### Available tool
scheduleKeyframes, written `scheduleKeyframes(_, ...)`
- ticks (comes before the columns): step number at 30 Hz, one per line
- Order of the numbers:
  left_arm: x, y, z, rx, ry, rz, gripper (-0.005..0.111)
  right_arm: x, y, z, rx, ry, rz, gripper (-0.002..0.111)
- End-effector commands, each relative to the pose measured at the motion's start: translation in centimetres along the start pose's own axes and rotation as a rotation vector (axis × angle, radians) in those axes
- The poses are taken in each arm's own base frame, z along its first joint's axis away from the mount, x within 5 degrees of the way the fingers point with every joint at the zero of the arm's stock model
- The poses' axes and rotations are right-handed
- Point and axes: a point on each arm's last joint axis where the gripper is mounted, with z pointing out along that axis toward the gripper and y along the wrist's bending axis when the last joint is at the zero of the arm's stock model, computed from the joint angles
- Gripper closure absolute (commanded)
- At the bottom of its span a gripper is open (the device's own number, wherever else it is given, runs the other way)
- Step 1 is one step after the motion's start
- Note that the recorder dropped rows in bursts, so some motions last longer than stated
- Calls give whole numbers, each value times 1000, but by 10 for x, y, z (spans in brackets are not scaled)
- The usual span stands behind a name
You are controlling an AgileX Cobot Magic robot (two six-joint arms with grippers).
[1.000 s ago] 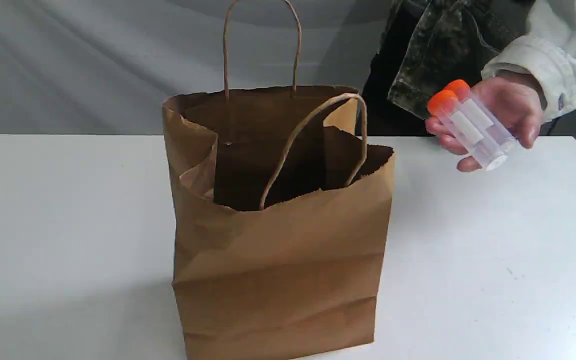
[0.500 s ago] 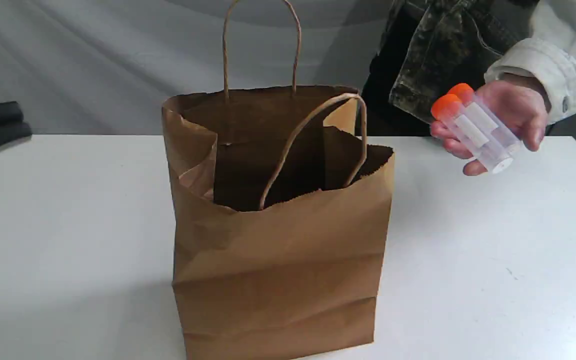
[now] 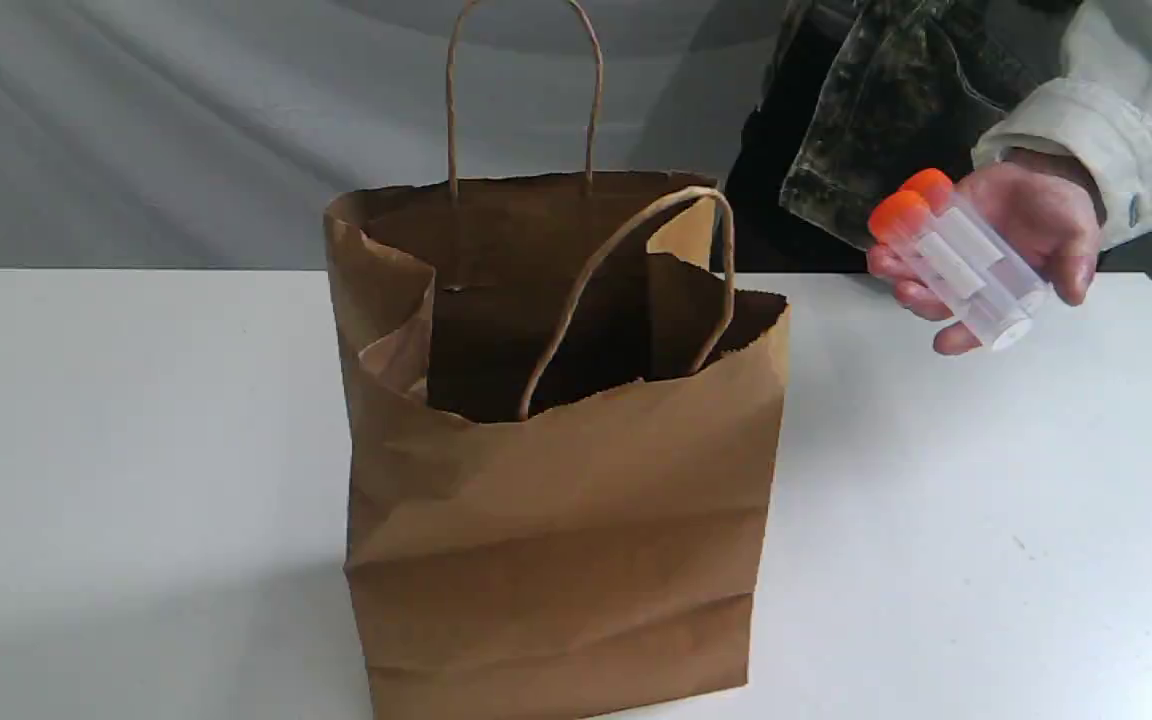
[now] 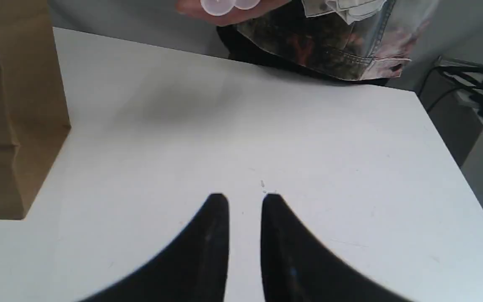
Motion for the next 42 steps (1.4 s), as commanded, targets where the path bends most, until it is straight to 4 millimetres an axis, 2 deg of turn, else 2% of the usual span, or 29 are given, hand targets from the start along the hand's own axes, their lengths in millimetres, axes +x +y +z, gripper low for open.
scheduleKeyframes(1,-24,-30,-20,315,-162,6,107,1,0,0,8,-5,10,93)
scheduleKeyframes(5,-32,-42,-32,460,-184,-31,104,1,0,0,8,-5,10,93)
scheduleKeyframes(8,-33,-48,-35,524,-214,-7,95,1,0,0,8,-5,10,93)
scheduleKeyframes(11,-34,-49,-30,555,-188,-21,86,1,0,0,8,-5,10,93)
scheduleKeyframes(15,-36,-52,-24,630,-164,-14,69,1,0,0,8,-5,10,93)
scheduleKeyframes(17,-40,-56,-23,686,-197,20,54,1,0,0,8,-5,10,93)
scheduleKeyframes(20,-41,-56,-21,694,-224,77,41,1,0,0,8,-5,10,93)
scheduleKeyframes(25,-41,-57,-22,709,-235,113,40,1,0,0,8,-5,10,93)
scheduleKeyframes(28,-43,-63,-19,784,-253,157,40,1,0,0,8,-5,10,93)
scheduleKeyframes(32,-51,-75,3,814,-242,135,40,1,0,0,8,-5,10,93)
scheduleKeyframes(39,-52,-114,43,691,-237,437,40,1,0,0,8,-5,10,93)
scheduleKeyframes(42,-58,-122,52,627,-287,403,40,1,0,0,8,-5,10,93)
